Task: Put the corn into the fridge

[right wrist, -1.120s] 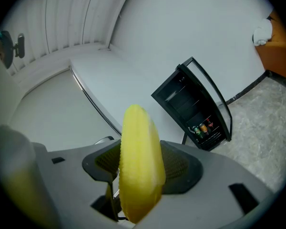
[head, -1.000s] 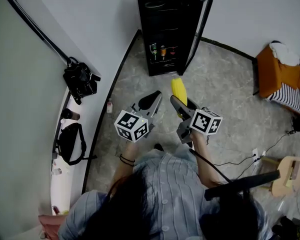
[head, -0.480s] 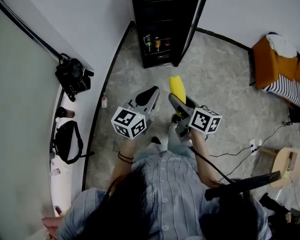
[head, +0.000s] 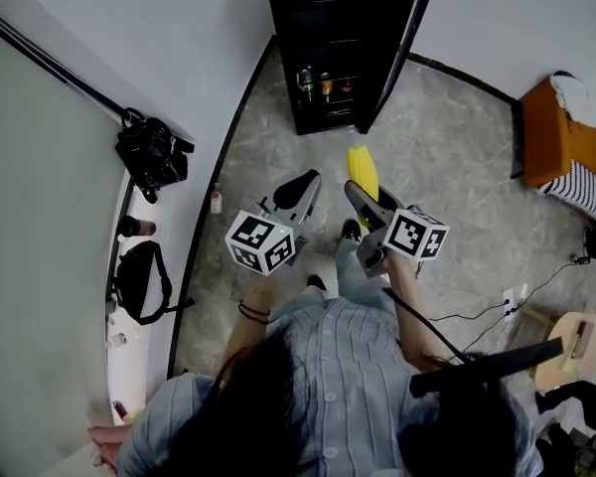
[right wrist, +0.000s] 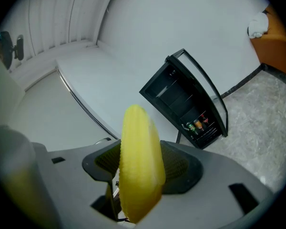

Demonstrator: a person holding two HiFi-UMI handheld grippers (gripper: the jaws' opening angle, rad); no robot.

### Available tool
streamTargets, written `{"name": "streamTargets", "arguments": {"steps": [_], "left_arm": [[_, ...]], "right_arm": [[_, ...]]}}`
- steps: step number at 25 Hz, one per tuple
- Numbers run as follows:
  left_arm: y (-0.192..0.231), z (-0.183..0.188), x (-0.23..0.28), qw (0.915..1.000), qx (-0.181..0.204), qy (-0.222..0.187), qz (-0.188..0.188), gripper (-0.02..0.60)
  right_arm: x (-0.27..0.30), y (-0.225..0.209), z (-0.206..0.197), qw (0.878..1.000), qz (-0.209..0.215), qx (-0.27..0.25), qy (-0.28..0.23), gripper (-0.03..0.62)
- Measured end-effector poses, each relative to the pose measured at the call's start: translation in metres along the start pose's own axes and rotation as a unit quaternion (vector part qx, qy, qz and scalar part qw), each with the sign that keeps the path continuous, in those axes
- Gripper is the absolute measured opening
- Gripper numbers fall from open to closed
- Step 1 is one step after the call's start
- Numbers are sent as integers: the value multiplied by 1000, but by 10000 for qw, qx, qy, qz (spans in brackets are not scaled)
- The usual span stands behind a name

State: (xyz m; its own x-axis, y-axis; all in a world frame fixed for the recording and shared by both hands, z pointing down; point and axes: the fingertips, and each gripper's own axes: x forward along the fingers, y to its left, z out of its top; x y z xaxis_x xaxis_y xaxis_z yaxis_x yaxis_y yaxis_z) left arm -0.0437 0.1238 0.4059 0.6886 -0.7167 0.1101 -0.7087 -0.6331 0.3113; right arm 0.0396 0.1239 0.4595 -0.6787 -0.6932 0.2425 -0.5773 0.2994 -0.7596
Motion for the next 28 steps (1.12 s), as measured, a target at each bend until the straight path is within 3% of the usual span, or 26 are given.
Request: {"name": "streamTargets", "arguments": {"steps": [7, 16, 28], "left_arm": [[40, 21, 44, 9993, -138, -104, 320, 8], [64, 23, 97, 9981, -207, 84, 582, 8], [73, 41, 157, 9979, -93, 152, 620, 8]], "right_arm": [[35, -24, 43, 9997, 76, -21, 244, 252], [69, -60, 85, 9986, 152, 98, 494, 252], [96, -94, 133, 9975, 303, 183, 604, 252]]}}
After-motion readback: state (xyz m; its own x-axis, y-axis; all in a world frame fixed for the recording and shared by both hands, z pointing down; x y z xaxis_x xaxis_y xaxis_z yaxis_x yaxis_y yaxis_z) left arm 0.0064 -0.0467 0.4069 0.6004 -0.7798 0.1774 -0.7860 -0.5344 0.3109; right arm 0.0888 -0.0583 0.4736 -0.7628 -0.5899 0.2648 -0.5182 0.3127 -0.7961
